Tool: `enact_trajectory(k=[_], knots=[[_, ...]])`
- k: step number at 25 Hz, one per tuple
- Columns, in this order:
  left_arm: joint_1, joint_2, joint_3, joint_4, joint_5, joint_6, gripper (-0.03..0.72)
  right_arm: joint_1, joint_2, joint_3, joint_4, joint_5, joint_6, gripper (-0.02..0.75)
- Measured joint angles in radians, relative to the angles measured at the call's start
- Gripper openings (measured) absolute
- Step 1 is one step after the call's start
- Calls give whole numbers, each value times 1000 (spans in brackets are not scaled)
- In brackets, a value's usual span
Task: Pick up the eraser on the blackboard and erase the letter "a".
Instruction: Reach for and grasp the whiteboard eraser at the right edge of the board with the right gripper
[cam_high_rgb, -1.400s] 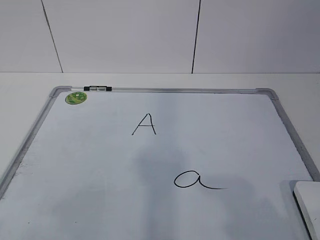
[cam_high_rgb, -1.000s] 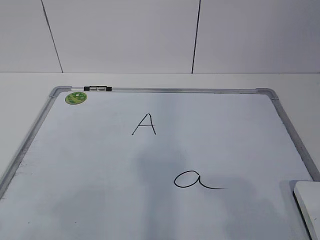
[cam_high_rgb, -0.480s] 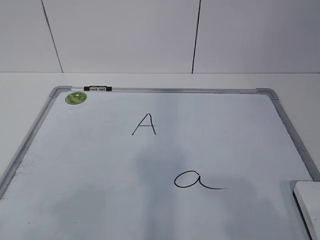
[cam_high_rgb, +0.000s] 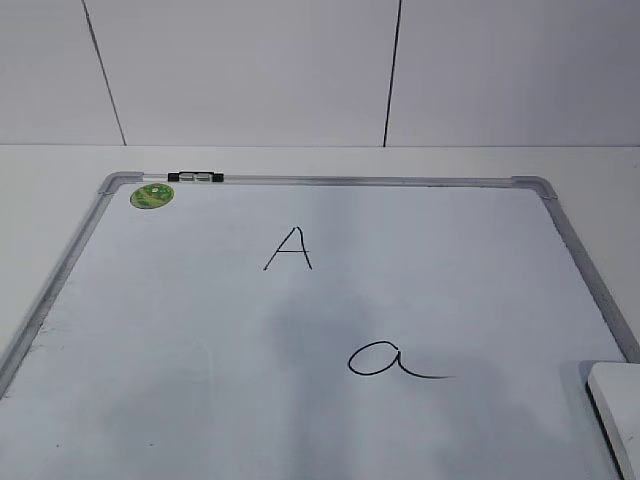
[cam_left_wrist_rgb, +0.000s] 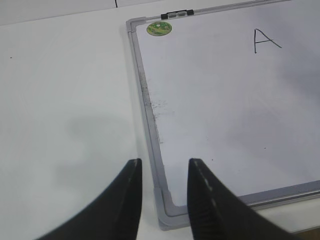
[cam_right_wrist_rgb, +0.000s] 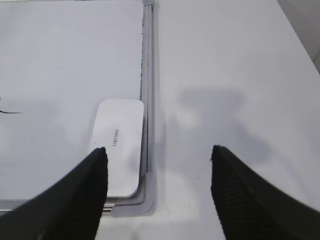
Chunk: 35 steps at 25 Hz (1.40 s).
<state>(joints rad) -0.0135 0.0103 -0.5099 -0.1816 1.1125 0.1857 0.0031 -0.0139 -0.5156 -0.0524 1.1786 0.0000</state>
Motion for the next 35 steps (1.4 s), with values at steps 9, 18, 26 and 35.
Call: enact_trajectory(k=[9,18,26,35], knots=[[0,0,0,0,0,0,235,0,240,-45,33,79,0,526],[0,0,0,0,0,0,235,0,424,-46,52,81,0,526],[0,0,0,0,0,0,235,0,504,-46,89,81,0,526],[0,0,0,0,0,0,235,0,556,-46,139,3,0,526]])
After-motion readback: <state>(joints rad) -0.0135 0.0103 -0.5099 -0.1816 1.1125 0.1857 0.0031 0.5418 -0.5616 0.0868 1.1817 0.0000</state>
